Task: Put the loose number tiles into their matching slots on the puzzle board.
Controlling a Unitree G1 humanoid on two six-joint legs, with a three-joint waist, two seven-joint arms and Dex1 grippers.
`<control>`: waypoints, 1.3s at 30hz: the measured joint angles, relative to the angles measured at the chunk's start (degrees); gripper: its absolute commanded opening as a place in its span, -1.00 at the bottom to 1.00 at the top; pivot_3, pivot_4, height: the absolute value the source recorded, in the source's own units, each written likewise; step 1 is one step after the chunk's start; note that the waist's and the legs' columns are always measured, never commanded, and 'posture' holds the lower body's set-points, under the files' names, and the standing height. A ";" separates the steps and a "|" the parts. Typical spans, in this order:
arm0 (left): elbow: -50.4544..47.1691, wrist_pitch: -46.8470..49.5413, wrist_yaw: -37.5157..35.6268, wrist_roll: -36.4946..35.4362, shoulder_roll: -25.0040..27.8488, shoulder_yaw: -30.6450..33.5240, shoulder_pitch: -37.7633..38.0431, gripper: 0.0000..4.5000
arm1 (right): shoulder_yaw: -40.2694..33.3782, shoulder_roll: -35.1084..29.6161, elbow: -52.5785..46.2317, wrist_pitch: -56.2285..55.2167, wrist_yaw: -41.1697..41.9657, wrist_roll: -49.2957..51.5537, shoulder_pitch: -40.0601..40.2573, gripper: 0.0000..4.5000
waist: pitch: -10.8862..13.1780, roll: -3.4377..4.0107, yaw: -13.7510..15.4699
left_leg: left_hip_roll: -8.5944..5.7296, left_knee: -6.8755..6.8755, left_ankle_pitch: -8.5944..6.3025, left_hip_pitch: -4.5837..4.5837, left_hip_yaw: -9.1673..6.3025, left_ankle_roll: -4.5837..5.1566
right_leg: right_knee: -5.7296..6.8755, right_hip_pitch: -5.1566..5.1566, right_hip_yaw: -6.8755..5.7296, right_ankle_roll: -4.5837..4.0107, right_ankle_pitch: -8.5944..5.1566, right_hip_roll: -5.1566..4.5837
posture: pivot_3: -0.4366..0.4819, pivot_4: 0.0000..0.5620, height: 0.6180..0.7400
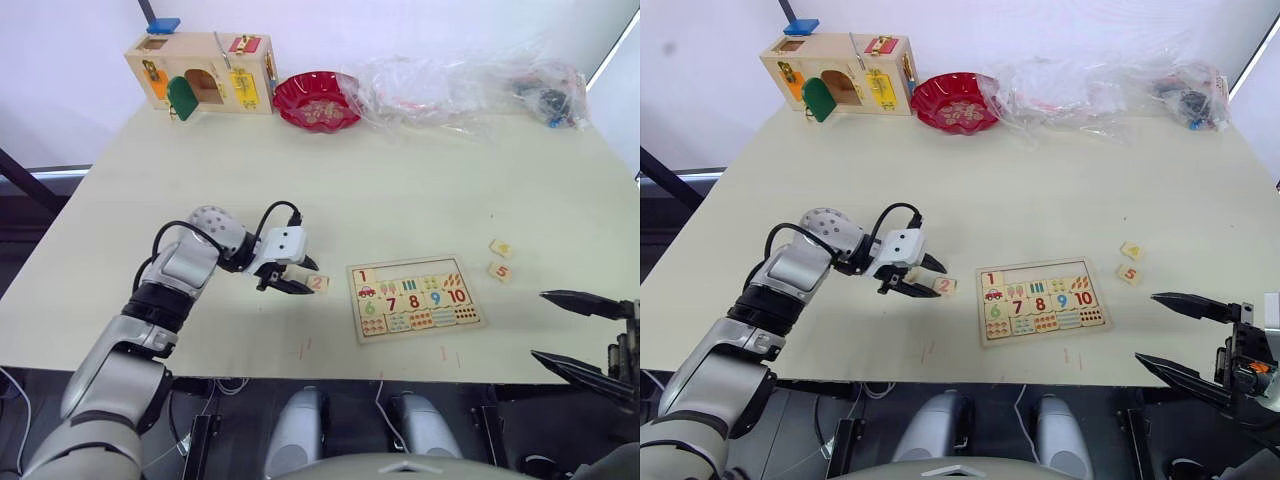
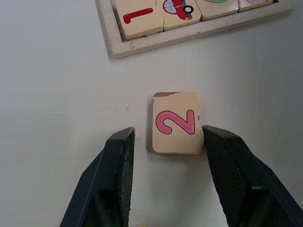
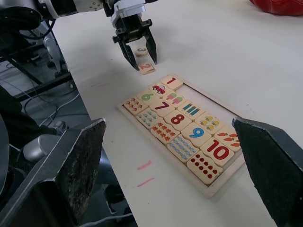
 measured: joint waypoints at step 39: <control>-32.57 56.60 7.13 -5.04 -0.07 -7.65 -14.74 -0.50 | -0.37 2.79 0.80 -3.64 -1.13 -2.33 1.34 1.00 | 0.01 -0.01 -0.01 | -0.06 0.06 0.00 -0.04 -0.12 0.00 | 0.05 0.02 -0.04 0.06 -0.04 0.05 | -0.05 -0.47 1.00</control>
